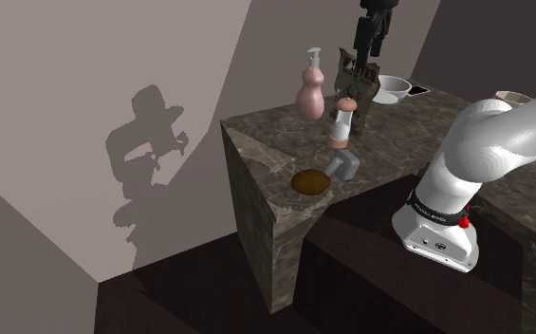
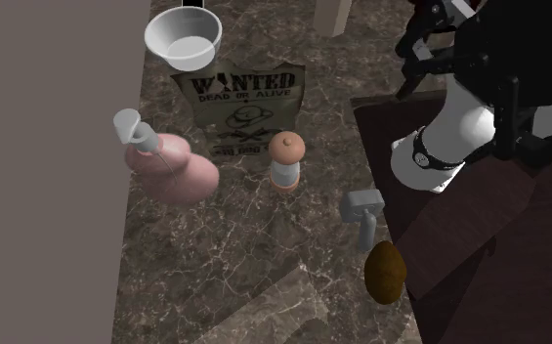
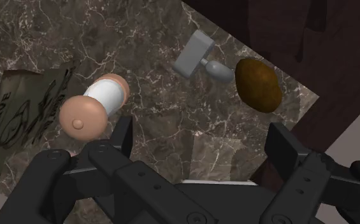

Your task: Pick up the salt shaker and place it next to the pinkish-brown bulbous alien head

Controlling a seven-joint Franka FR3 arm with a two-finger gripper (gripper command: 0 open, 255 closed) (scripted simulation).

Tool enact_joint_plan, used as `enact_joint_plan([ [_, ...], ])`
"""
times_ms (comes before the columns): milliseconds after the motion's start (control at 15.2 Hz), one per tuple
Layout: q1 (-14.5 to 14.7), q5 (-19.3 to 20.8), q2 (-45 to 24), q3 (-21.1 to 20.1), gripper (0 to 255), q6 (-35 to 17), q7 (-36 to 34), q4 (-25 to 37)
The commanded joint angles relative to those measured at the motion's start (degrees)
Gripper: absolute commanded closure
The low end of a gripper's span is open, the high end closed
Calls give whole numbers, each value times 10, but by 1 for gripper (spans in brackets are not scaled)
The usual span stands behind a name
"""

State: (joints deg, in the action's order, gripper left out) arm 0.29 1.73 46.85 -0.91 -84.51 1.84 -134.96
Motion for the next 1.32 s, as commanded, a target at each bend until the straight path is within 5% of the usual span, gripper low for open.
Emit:
enact_joint_plan([
  [0,0,0,0,0,0,0,0,0],
  [1254,-69,173,-224,70,0,-270,56,-93],
])
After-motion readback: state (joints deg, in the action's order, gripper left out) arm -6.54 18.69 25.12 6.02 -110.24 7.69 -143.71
